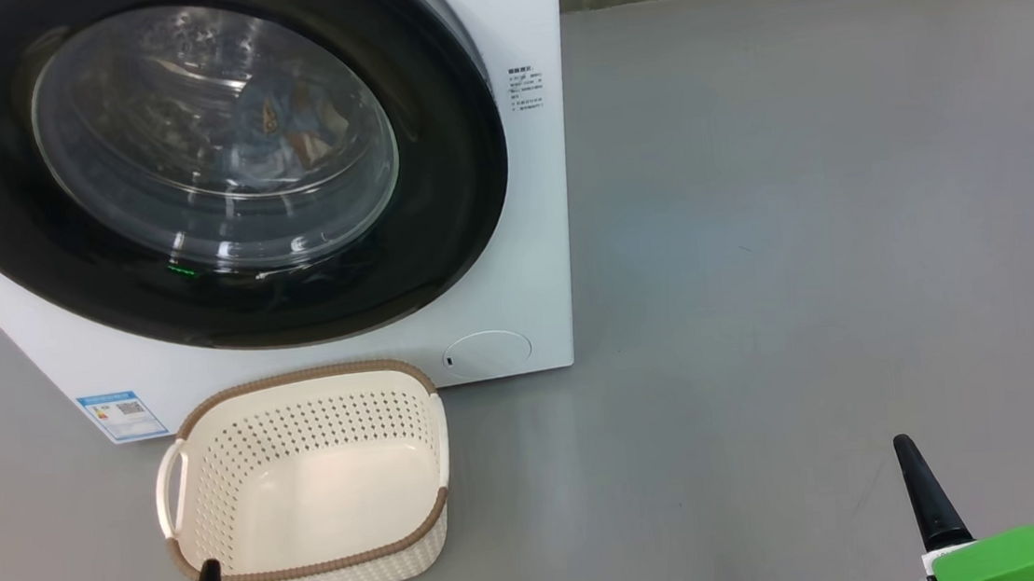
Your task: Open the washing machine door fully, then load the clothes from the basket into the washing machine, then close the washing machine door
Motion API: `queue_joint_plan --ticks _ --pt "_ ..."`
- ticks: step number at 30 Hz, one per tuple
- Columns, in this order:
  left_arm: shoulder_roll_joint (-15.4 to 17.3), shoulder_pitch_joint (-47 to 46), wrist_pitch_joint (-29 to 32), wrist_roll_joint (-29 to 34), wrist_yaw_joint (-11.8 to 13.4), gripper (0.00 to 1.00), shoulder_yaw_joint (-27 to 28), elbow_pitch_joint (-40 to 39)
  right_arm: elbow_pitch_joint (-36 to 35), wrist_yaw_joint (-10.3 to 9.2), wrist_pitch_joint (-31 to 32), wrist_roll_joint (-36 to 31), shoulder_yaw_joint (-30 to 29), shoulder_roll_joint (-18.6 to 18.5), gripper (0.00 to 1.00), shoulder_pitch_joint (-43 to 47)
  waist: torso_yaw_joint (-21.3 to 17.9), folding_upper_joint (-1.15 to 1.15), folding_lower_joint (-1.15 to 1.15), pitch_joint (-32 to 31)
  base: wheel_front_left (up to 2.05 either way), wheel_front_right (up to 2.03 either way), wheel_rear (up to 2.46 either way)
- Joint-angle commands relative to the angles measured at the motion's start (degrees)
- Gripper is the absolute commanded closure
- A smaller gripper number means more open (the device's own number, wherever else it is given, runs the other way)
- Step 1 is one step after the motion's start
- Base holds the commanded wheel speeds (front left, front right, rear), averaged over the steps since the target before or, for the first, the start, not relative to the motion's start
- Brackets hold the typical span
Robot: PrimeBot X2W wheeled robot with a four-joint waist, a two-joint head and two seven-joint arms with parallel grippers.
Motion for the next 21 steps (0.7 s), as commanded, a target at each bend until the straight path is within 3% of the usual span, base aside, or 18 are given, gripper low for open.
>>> queue_joint_plan --ticks 1,21 --pt "1.07 -3.31 0.54 -2.12 -0.11 1.00 1.52 -0.86 -1.66 -0.21 0.79 2.28 0.74 -0.61 1.00 -2.94 0.00 0.00 0.00 0.04 0.00 0.00 0.00" --pt "1.21 -5.91 3.78 -13.89 -0.14 1.00 2.29 0.68 -1.79 -0.26 4.01 14.12 0.10 -0.69 1.00 -3.85 0.00 0.00 0.00 0.36 0.00 0.00 0.00"
